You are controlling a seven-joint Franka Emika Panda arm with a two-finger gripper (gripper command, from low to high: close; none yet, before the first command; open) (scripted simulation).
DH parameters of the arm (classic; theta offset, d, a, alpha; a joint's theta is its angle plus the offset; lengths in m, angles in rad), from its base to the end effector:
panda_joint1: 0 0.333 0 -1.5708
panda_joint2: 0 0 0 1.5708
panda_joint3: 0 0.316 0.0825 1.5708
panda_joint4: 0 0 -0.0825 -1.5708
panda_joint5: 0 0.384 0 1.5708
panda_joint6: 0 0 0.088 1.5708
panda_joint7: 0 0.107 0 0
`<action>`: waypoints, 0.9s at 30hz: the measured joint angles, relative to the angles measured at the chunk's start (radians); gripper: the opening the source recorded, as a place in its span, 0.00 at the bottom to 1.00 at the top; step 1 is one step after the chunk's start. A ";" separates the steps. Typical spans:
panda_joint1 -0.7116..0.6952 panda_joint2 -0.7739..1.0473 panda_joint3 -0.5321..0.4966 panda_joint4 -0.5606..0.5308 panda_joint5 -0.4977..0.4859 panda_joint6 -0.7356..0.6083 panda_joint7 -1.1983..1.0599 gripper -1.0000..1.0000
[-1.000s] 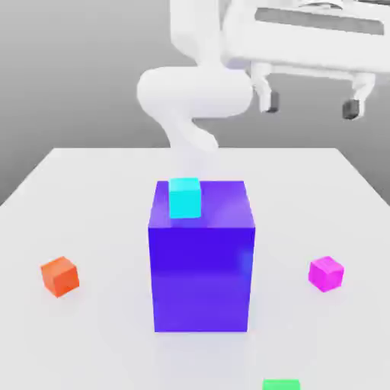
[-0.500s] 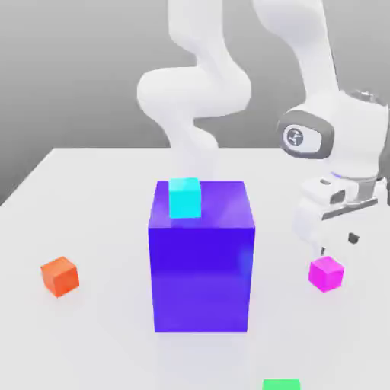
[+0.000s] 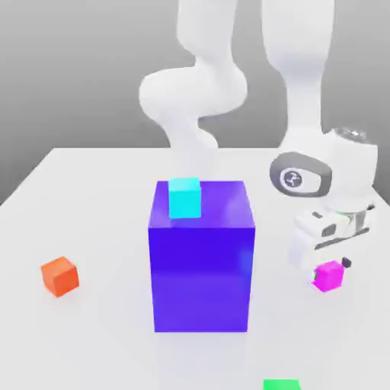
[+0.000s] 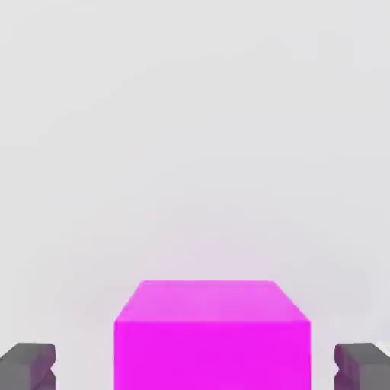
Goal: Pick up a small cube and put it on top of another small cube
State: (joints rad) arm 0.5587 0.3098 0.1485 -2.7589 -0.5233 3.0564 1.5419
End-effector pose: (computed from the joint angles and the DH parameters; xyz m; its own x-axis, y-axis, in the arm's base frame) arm 0.2455 0.2705 0.1261 0.9492 -0.3146 -0.0010 -0.3146 -0.9492 -0.0033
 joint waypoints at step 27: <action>-0.327 -0.212 0.291 0.083 0.476 -0.288 -0.253 0.00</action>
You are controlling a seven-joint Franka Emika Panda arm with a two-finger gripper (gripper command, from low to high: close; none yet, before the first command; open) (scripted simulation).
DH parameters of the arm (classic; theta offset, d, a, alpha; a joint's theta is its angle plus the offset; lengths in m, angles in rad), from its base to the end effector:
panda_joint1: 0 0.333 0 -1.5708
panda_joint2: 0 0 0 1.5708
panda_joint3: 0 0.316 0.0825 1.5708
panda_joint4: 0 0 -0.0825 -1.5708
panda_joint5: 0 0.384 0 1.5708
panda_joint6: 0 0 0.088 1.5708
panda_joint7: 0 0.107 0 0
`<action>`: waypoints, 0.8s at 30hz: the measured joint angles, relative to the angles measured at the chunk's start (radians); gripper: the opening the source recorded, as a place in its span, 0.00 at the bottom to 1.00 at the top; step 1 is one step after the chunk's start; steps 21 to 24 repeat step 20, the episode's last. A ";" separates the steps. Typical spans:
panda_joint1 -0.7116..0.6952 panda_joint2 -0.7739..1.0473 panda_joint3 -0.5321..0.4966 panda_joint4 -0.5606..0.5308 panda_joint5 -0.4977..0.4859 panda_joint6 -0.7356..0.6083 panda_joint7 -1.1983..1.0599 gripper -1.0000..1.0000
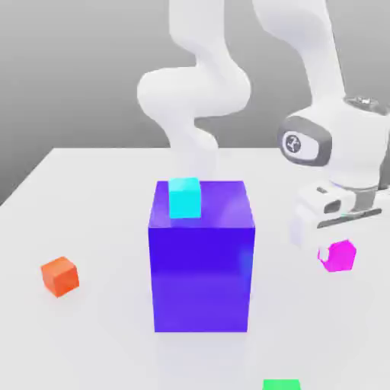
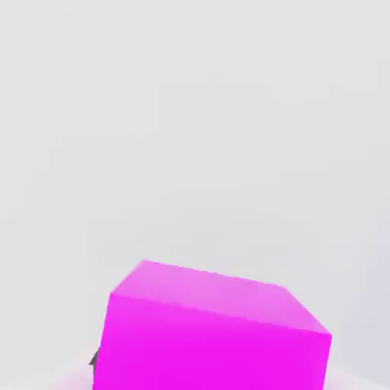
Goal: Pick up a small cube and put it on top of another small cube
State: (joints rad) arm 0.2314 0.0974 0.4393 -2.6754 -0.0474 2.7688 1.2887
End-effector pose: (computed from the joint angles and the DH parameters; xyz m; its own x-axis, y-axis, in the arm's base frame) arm 0.3226 0.2642 0.2077 0.8386 -0.5443 -0.0211 -0.5446 -0.8386 -0.0130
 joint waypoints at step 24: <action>-0.140 0.330 -0.314 0.463 -0.057 -0.132 0.350 1.00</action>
